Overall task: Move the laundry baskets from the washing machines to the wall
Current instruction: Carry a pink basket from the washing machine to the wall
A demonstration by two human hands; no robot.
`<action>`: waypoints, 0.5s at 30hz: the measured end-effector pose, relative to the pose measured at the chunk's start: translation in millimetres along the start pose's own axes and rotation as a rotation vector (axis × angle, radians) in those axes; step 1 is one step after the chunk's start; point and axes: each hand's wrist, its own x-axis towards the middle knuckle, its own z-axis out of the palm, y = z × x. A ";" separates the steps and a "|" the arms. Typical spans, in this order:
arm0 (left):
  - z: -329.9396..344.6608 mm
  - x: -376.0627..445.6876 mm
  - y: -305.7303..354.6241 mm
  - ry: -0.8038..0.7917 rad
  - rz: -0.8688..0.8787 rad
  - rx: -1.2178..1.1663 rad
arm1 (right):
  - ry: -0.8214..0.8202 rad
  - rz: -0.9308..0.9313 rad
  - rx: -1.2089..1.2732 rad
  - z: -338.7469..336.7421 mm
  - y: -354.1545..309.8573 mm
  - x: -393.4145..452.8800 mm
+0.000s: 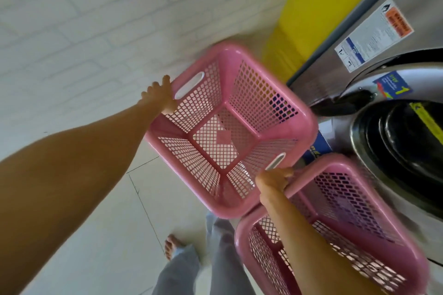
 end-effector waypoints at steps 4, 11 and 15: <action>21.3 -12.0 -53.3 -0.076 -0.079 0.025 | -0.033 -0.052 -0.072 19.1 18.0 -16.1; 49.5 -32.7 -102.8 -0.116 -0.213 -0.294 | -0.020 -0.143 -0.225 38.4 39.9 -21.3; 59.3 -56.7 -140.0 -0.025 -0.203 -0.176 | -0.009 -0.189 -0.267 38.6 34.6 -24.8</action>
